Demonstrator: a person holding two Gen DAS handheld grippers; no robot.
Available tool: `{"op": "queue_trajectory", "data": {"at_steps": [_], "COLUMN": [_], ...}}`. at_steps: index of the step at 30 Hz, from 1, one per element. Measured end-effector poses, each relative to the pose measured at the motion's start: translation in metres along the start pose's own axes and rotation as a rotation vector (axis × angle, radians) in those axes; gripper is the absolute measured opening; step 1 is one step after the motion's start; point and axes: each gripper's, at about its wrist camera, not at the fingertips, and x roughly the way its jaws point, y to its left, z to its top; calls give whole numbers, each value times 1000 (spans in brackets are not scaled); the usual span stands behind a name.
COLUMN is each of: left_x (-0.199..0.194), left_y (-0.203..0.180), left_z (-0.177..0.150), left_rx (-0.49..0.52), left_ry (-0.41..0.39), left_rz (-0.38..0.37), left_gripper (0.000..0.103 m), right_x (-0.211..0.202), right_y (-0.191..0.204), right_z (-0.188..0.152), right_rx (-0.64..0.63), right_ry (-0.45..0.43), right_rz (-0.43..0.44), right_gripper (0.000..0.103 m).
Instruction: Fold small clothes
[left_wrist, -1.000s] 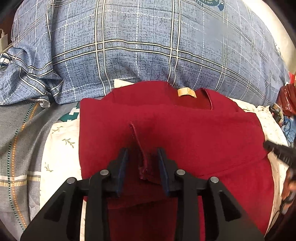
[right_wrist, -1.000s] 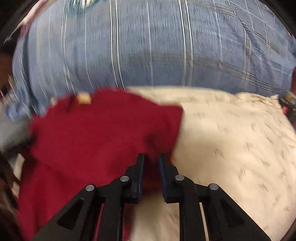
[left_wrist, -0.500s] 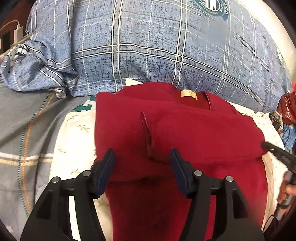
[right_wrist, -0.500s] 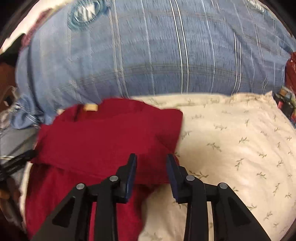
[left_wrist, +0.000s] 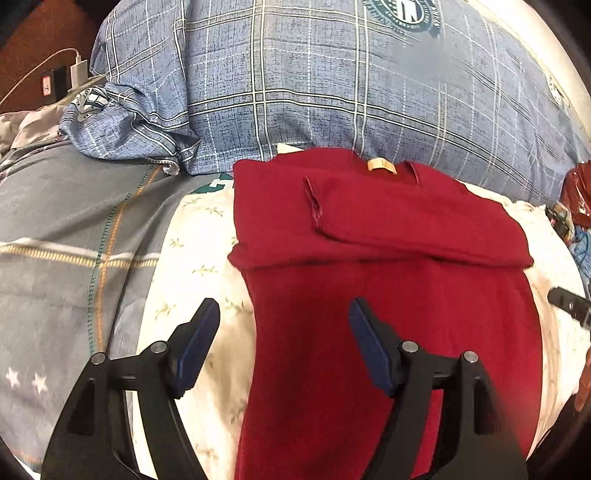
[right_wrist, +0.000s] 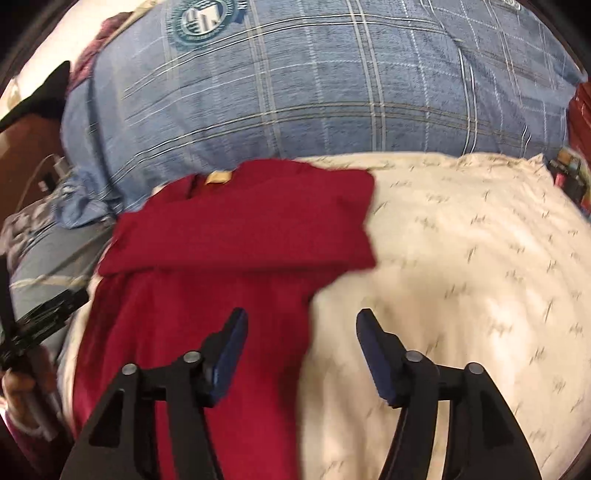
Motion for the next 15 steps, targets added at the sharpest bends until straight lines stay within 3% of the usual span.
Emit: {"op": "queue_trajectory", "data": {"at_steps": [5, 9, 15], "left_x": [-16, -27, -34], "left_y": [1, 3, 11], "left_z": [-15, -29, -49], "left_rx": [-14, -13, -28], "left_ry": [0, 3, 41], "left_rz": [-1, 6, 4], "left_gripper": [80, 81, 82], "right_x": [-13, -21, -20], "right_y": [9, 7, 9], "right_z": [-31, -51, -62], "right_rx": [-31, 22, 33], "right_ry": [38, 68, 98], "right_rz": [36, 90, 97], "right_gripper": [70, 70, 72]}}
